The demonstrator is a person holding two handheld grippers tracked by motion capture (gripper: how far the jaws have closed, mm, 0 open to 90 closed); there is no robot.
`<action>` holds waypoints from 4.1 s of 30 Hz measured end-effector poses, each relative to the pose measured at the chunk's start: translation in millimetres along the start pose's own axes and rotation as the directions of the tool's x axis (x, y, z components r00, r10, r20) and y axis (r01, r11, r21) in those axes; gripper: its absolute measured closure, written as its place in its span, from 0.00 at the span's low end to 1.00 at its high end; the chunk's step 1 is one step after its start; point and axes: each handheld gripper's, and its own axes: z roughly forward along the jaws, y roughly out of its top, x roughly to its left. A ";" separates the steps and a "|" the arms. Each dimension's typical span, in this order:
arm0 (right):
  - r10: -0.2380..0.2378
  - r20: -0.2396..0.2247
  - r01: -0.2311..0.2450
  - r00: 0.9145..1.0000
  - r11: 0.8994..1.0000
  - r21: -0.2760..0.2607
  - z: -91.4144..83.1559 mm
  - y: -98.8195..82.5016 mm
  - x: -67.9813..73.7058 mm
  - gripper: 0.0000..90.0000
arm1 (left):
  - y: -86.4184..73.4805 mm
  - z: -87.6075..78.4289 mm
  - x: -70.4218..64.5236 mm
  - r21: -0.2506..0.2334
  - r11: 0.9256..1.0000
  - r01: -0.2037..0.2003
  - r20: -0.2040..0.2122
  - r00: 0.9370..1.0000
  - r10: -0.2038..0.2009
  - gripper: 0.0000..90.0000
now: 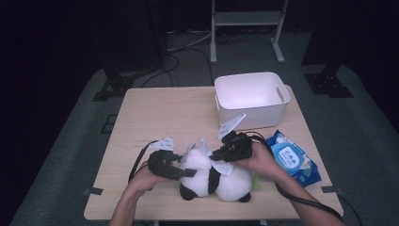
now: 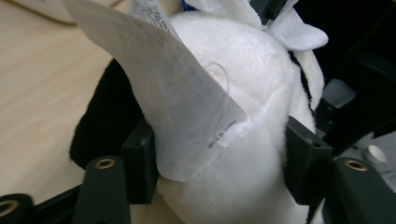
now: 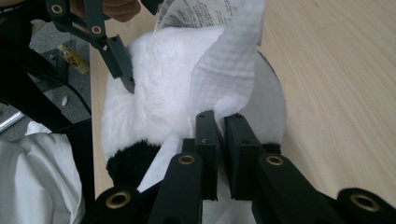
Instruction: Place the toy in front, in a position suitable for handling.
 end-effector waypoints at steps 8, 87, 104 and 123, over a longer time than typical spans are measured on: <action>0.003 0.026 -0.002 1.000 0.999 -0.032 -5.3 7.0 -2.4 0.93 | 9.1 -5.4 -7.4 -0.005 0.981 -0.196 -0.158 0.969 0.192 0.49; -0.096 -0.066 0.097 0.993 0.995 0.013 1.9 18.8 32.1 0.93 | 18.6 -25.3 -31.5 0.049 0.981 -0.185 -0.049 0.981 0.188 0.12; -0.127 -0.040 0.127 0.991 0.992 0.003 7.0 27.4 36.9 0.93 | 8.1 -24.0 -34.5 0.102 0.964 -0.246 -0.002 0.969 0.248 0.18; -0.028 0.113 0.025 0.993 0.999 0.023 -43.1 -29.1 6.4 0.93 | 6.6 -24.0 -34.4 0.099 0.961 -0.259 0.008 0.966 0.260 0.21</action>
